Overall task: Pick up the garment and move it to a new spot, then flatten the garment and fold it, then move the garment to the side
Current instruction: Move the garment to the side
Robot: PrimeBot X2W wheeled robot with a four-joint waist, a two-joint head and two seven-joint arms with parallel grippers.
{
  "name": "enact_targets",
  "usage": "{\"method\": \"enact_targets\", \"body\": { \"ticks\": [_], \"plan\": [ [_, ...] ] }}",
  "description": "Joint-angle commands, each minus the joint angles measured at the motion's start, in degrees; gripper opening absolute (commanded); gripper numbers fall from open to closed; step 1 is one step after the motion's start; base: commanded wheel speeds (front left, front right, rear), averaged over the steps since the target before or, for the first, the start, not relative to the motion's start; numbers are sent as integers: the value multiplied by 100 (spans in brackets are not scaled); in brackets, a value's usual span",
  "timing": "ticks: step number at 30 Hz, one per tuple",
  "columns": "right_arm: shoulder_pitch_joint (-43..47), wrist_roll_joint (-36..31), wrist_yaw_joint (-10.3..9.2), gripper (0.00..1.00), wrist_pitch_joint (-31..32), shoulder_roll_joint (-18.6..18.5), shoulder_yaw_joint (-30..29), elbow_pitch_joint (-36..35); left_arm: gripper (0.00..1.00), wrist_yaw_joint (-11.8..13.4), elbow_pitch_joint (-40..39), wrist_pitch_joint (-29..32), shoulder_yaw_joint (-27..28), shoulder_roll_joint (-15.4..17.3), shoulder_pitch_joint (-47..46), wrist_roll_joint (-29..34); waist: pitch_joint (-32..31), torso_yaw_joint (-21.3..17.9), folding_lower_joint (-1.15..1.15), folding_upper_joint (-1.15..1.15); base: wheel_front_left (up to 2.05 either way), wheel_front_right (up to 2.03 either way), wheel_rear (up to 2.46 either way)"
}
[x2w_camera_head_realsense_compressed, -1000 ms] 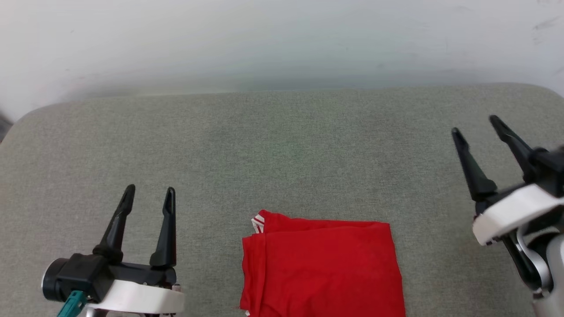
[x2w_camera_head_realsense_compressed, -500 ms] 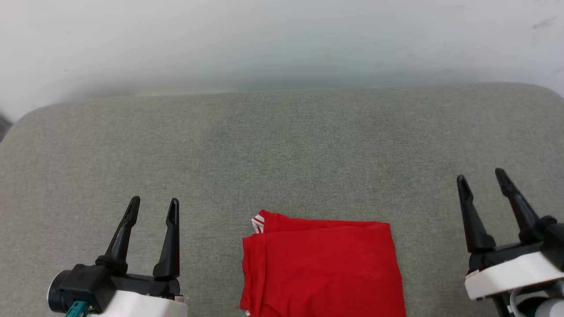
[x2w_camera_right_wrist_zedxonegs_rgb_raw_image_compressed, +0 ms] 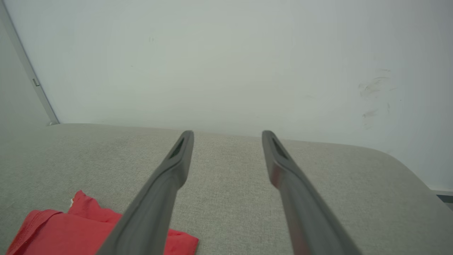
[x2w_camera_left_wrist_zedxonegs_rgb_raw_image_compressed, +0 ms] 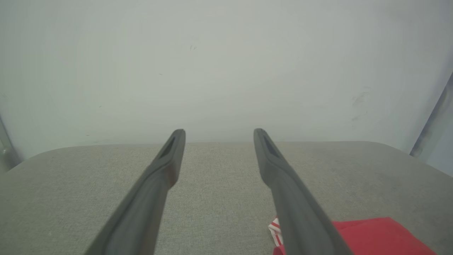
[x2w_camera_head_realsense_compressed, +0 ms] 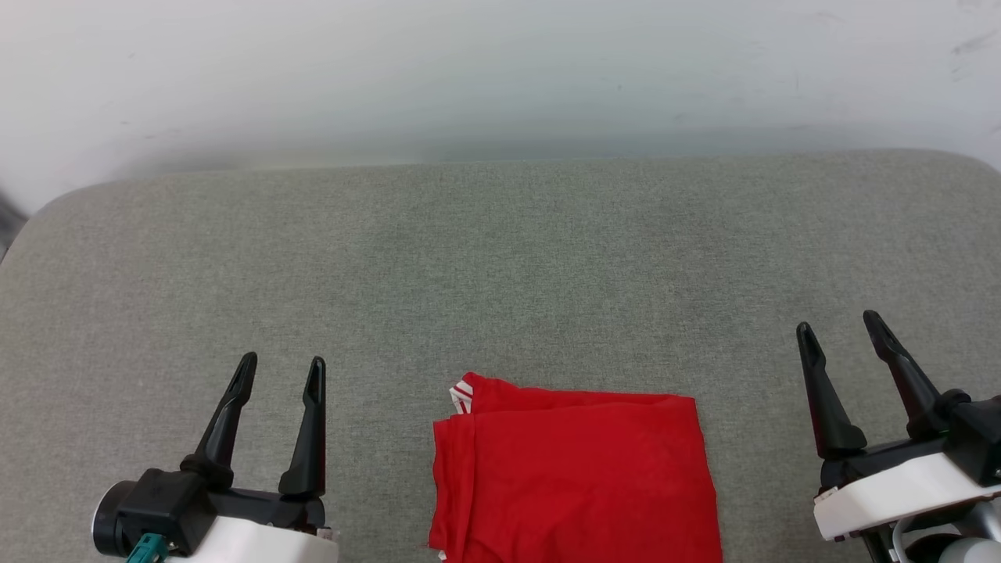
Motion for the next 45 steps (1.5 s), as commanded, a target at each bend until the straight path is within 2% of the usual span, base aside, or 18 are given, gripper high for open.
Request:
{"method": "enact_targets", "body": {
  "ticks": [1,9,13,17,19,25,30,36,45],
  "plan": [
    [-25,19,-2,100,-8,-10,5,17,100,-7,12,-12,-2,19,-51,-13,-2,4,0,0,0,0,0],
    [-4,57,-2,100,115,-22,-9,111,100,-7,45,-12,-58,25,2,-3,-18,4,0,0,0,0,0],
    [-62,115,-2,100,480,-159,41,97,100,-7,13,-12,-96,31,-93,2,69,28,0,0,0,0,0],
    [-88,581,-3,100,1656,-339,229,0,100,-7,-75,-12,-85,-28,-157,-129,203,61,0,0,0,0,0],
    [-62,802,-1,100,2494,-408,336,-68,100,-7,-95,-12,-108,-25,-196,-115,294,86,0,0,0,0,0],
    [-64,1131,-3,100,4914,-213,259,-374,100,-7,-62,-12,-217,3,-350,-58,548,195,0,0,0,0,0],
    [-172,994,-2,100,5922,-52,304,-444,100,-7,-35,-12,-317,4,-512,-19,696,368,0,0,0,0,0],
    [-306,770,-2,100,6407,160,357,-130,100,-7,-46,-12,-372,-30,-634,-4,849,578,0,0,0,0,0],
    [-423,571,-2,100,6369,366,745,692,100,-7,29,-12,-488,-8,-733,-4,991,793,0,0,0,0,0]
  ]
}}
